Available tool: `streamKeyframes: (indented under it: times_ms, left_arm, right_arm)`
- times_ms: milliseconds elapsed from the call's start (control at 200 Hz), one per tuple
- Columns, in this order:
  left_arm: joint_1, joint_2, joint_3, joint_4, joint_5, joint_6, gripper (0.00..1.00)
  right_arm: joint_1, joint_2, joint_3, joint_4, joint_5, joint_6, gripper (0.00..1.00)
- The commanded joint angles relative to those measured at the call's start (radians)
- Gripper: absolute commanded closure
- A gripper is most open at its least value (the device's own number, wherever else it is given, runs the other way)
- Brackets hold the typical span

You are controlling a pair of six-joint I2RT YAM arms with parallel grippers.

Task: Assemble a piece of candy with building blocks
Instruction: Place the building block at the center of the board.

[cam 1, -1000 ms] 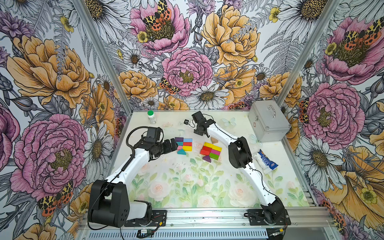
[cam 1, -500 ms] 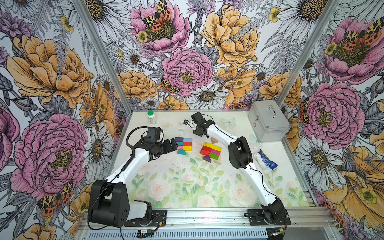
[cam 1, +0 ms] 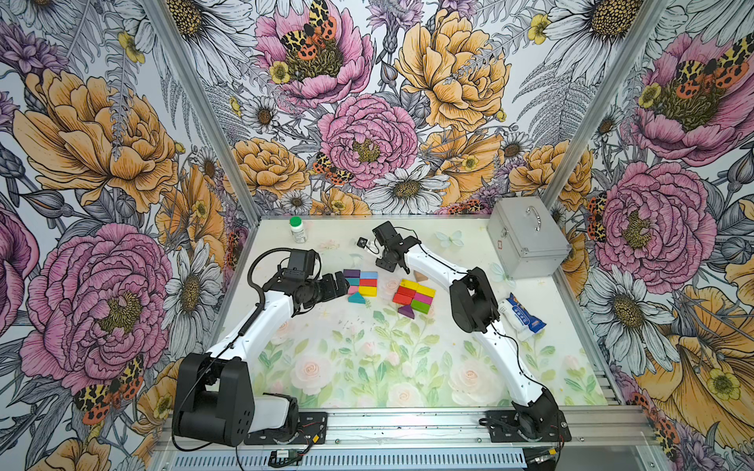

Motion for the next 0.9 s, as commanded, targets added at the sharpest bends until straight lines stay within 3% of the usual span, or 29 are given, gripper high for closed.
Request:
streamKeyframes:
  times_ms: [0,600,721,806,896]
  left_arm:
    - [0.003,-0.018,0.01,0.03,-0.004,0.021,0.01]
    - [0.006,-0.011,0.011,0.032,-0.004,0.021,0.01]
    - [0.006,-0.01,0.011,0.032,-0.005,0.022,0.01]
    - [0.007,-0.009,0.01,0.034,-0.003,0.02,0.01]
    - [0.007,-0.007,0.007,0.037,-0.002,0.018,0.01]
  right_arm:
    - [0.004,-0.06,-0.012,-0.003,-0.055,0.042,0.58]
    - [-0.028,-0.054,-0.021,-0.004,-0.099,0.034,0.64]
    - [-0.038,-0.062,-0.021,-0.004,-0.115,0.035,0.58]
    - [-0.042,-0.056,-0.009,-0.004,-0.123,0.034,0.45]
    - [-0.046,-0.041,0.012,-0.004,-0.128,0.04,0.43]
